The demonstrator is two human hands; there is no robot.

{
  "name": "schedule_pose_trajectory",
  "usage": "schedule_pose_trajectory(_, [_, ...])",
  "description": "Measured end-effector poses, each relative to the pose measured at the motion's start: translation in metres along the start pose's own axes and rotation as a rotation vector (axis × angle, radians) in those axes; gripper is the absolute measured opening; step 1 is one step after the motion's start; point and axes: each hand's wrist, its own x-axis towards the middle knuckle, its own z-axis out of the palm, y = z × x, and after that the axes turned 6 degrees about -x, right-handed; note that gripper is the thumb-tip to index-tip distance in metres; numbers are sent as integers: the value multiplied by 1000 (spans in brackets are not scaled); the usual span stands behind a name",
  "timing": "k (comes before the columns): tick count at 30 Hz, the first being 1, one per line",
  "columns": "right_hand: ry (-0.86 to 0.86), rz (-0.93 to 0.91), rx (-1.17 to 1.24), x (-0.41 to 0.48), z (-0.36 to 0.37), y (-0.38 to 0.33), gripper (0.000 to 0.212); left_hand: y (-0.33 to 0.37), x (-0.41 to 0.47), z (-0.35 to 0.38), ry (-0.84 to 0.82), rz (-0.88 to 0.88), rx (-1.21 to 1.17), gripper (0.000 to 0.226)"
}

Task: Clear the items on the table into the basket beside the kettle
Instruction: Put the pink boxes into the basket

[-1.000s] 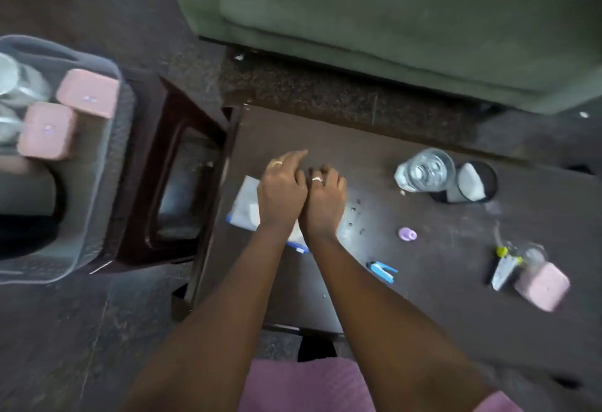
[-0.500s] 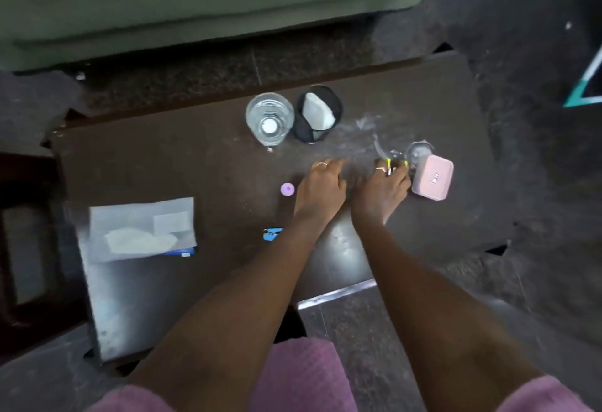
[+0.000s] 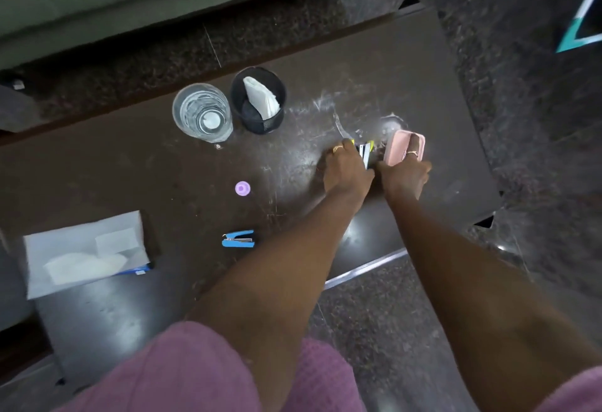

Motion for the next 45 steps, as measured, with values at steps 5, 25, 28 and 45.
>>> schedule_pose_trajectory(5, [24, -16, 53, 0, -1, 9, 79, 14, 19, 14, -13, -79, 45, 58])
schedule_pose_trajectory(25, [45, -579, 8, -157, 69, -40, 79, -133, -51, -107, 290, -116, -411, 39])
schedule_pose_trajectory(28, [-23, -693, -64, -183, 91, -64, 67, -165, -65, -140, 412, -152, -528, 44])
schedule_pose_trajectory(45, [-365, -1615, 31, -465, 173, -289, 63, -371, -223, -362, 1395, -395, -685, 46])
